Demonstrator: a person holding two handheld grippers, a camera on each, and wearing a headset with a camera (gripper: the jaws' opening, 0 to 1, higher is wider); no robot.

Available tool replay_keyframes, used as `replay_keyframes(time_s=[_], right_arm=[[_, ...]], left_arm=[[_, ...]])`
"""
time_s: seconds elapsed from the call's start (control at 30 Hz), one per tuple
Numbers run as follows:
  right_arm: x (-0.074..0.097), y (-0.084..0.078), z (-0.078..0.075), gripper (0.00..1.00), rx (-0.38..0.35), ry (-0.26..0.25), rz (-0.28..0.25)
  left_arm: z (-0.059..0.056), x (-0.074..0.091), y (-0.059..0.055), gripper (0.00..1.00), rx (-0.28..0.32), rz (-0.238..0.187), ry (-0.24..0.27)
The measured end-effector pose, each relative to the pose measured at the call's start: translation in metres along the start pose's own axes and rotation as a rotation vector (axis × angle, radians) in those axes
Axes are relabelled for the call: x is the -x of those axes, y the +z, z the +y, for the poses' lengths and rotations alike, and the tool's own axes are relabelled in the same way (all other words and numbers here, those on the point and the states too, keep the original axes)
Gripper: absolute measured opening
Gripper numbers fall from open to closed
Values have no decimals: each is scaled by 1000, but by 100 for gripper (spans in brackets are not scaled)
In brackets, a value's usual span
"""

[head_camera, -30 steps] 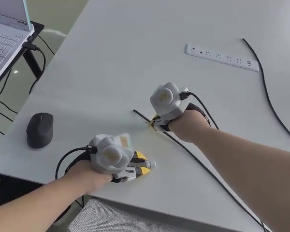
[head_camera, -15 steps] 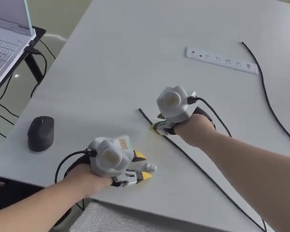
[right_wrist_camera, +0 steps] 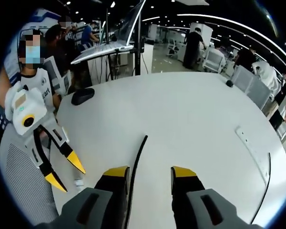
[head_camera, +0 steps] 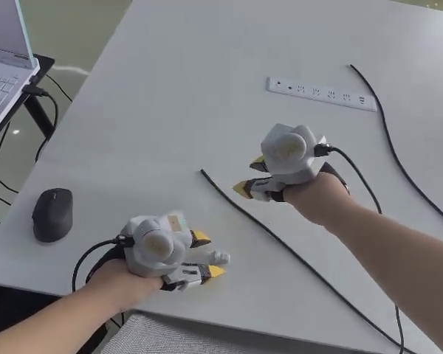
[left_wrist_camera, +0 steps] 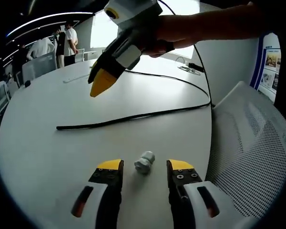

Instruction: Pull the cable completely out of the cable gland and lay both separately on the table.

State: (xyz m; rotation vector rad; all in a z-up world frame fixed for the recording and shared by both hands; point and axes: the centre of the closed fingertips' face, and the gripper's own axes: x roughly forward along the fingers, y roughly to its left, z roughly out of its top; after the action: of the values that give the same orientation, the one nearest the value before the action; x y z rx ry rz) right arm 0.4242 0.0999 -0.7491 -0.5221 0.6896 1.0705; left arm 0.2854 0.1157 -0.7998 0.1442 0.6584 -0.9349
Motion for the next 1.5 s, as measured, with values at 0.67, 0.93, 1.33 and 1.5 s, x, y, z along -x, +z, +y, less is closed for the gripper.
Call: replay_keyframes(time_s=[0.67,0.93,1.33,1.5], right_arm=[[105,-36,-6,43,-126,-86,-180],[140,-65,-6,48,-217,-123,-225],[173,-102,4,56,-296,-139,-245],[178,-111,21,61,-318,-103,-239]], left_arm=[[2,36,27,44,55,-76,97],[4,51,34,47,88,-99,141],[7,72,45,51,114,-142,178],[7,80,44,55,130,-157,184]])
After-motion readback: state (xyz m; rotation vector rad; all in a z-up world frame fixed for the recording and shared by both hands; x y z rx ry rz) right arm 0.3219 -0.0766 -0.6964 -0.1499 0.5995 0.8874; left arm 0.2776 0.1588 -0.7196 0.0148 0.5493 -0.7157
